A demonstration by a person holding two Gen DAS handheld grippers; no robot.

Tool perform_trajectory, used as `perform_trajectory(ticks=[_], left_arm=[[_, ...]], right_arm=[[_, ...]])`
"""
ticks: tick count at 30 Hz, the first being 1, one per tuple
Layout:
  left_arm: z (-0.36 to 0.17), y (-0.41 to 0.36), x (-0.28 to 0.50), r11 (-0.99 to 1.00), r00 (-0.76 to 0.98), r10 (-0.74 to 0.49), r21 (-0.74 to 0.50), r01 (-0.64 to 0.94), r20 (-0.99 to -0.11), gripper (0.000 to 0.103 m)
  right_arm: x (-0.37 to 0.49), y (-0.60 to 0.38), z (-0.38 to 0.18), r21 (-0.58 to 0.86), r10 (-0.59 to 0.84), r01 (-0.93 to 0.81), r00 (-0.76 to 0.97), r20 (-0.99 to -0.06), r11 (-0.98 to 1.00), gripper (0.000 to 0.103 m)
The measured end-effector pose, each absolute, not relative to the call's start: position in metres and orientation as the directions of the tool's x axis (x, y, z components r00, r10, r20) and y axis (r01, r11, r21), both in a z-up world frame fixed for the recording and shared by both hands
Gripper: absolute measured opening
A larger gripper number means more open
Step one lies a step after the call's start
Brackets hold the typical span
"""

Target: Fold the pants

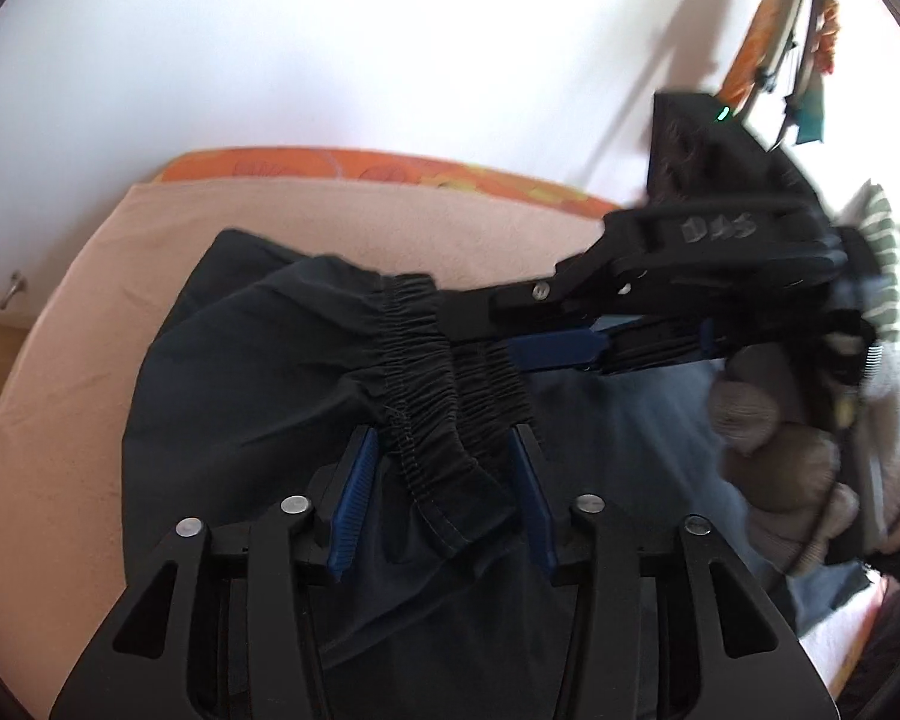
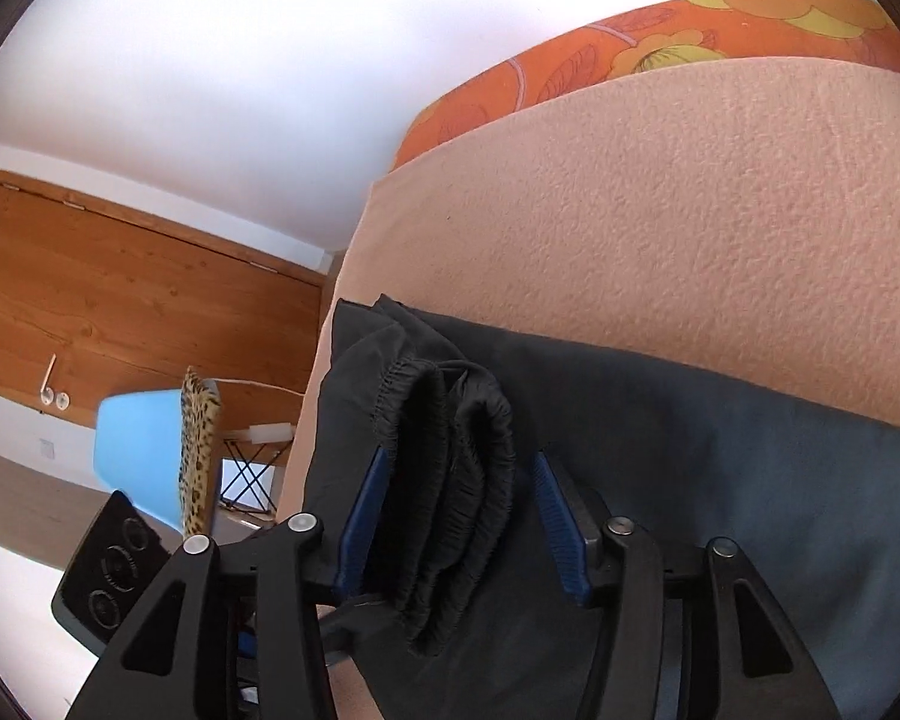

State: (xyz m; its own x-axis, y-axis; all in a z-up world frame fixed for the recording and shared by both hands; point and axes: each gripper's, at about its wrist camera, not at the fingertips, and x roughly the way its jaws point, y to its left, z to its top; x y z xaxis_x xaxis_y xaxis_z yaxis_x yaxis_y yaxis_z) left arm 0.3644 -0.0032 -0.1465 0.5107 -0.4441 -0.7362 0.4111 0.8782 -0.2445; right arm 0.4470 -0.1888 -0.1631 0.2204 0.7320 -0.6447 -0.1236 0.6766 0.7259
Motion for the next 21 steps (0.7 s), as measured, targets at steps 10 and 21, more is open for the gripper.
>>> perform_trajectory(ticks=[10, 21], left_arm=[[-0.141, -0.022, 0.353, 0.843, 0.507, -0.495, -0.250, 0.476, -0.705, 0.008], [-0.116, 0.026, 0.312, 0.865, 0.574, -0.462, -0.199, 0.462, -0.676, 0.054]], right_arm=[[0.451, -0.161, -0.162, 0.704, 0.719, -0.150, 0.201, -0.666, 0.694, 0.057], [0.442, -0.201, -0.149, 0.744, 0.740, -0.090, 0.241, -0.628, 0.662, 0.015]])
